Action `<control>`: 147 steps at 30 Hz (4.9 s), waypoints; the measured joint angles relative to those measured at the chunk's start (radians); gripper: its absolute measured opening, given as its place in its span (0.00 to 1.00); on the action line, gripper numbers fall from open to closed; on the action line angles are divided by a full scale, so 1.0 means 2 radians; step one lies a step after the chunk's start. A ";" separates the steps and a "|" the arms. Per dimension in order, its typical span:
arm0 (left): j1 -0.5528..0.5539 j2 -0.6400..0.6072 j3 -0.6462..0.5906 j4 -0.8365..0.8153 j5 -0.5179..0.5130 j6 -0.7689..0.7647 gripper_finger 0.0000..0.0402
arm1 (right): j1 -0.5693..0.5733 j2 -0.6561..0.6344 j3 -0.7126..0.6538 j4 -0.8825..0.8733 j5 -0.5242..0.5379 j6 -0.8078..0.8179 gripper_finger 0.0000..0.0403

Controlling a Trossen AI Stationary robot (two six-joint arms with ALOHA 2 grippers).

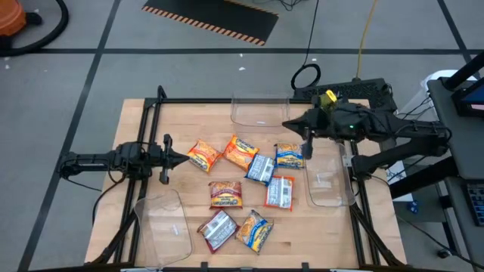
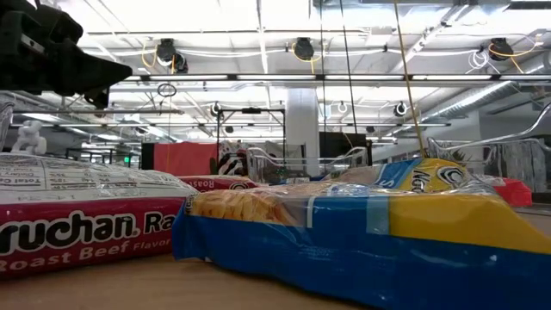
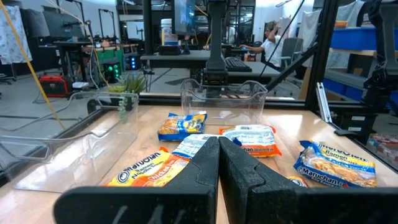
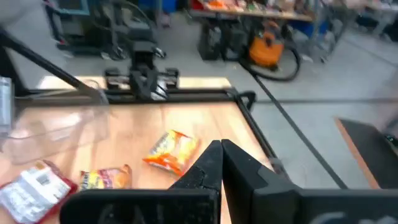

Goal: Sort Maruchan noodles
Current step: Put the top blue noodle pack into the top transparent bin

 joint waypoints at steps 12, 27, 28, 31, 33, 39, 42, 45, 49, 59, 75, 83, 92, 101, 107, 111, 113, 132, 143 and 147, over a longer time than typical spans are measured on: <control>0.000 0.000 0.000 0.000 0.000 -0.024 0.03 | 0.000 0.072 0.004 -0.156 0.001 0.134 0.00; 0.000 0.022 0.053 -0.032 0.010 -0.103 0.03 | 0.000 0.106 -0.080 -0.102 -0.002 0.131 0.01; 0.000 0.029 0.063 -0.032 0.010 -0.103 0.03 | 0.000 0.106 -0.086 -0.097 -0.002 0.135 0.01; 0.000 0.056 0.097 -0.031 0.010 -0.106 0.03 | 0.000 0.105 -0.106 -0.093 -0.002 0.139 0.05; 0.000 0.079 0.122 -0.035 0.010 -0.112 0.03 | 0.000 0.105 -0.119 -0.089 -0.002 0.139 0.07; -0.007 0.151 0.225 -0.111 0.022 -0.152 0.03 | 0.001 0.106 -0.170 -0.020 -0.012 0.146 0.14; -0.018 0.185 0.263 -0.124 0.023 -0.153 0.03 | 0.001 0.105 -0.192 0.008 -0.029 0.146 0.16; -0.030 0.221 0.303 -0.135 0.023 -0.147 0.03 | 0.001 0.105 -0.207 0.013 -0.032 0.151 0.18; -0.042 0.280 0.366 -0.156 0.021 -0.129 0.03 | 0.001 0.106 -0.224 0.015 -0.056 0.166 0.23; -0.052 0.402 0.427 -0.173 0.012 -0.038 0.03 | 0.002 0.106 -0.229 0.052 -0.081 0.145 0.36; -0.039 0.456 0.429 -0.169 -0.005 0.072 0.22 | 0.017 0.154 -0.243 0.148 -0.053 0.023 0.43; -0.034 0.456 0.429 -0.203 -0.019 0.065 0.40 | -0.011 0.197 -0.236 0.141 -0.083 -0.013 0.46; -0.034 0.456 0.429 -0.218 -0.028 0.067 0.41 | -0.025 0.197 -0.245 0.119 -0.079 -0.007 0.58; -0.034 0.456 0.429 -0.216 -0.029 0.068 0.41 | -0.042 0.197 -0.275 0.124 -0.107 -0.008 0.58; -0.034 0.456 0.429 -0.202 -0.029 0.068 0.41 | -0.053 0.197 -0.297 0.134 -0.107 -0.020 0.56; -0.034 0.456 0.429 -0.188 -0.029 0.068 0.41 | -0.057 0.197 -0.313 0.155 -0.113 -0.025 0.56; -0.034 0.456 0.429 -0.181 -0.029 0.068 0.41 | -0.061 0.197 -0.329 0.187 -0.128 -0.036 0.56; -0.035 0.456 0.428 -0.168 -0.029 0.098 0.41 | -0.061 0.212 -0.349 0.261 -0.132 -0.058 0.48; -0.035 0.456 0.428 -0.149 -0.029 0.099 0.41 | -0.062 0.262 -0.348 0.298 -0.134 -0.094 0.35; -0.035 0.456 0.428 -0.149 -0.029 0.099 0.41 | -0.062 0.251 -0.349 0.298 -0.133 -0.102 0.23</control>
